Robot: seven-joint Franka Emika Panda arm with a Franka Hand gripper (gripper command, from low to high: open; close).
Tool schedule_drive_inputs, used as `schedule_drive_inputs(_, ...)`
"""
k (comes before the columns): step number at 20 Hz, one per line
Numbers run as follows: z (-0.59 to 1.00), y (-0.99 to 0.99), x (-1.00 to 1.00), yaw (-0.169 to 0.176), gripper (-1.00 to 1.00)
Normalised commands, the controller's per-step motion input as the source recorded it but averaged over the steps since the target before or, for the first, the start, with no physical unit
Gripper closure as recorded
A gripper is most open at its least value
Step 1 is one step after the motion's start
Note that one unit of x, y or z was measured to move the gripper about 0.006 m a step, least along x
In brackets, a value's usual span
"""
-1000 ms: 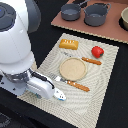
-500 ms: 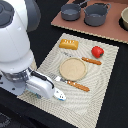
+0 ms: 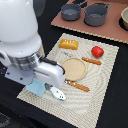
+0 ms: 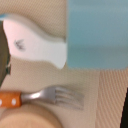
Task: Interact with the objects in diverse but meaningful ways.
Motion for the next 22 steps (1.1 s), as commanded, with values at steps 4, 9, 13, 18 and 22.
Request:
schedule_drive_inputs(4, 1.00, 0.28, 0.44, 0.000, -1.00)
schedule_drive_inputs(9, 0.97, 0.16, 0.69, 0.000, -1.00)
schedule_drive_inputs(13, 0.45, 0.04, 0.68, -0.021, -1.00)
schedule_drive_inputs(18, -0.12, -0.07, 0.25, -0.081, -1.00)
schedule_drive_inputs(22, -0.37, -0.18, 0.10, -0.094, -1.00)
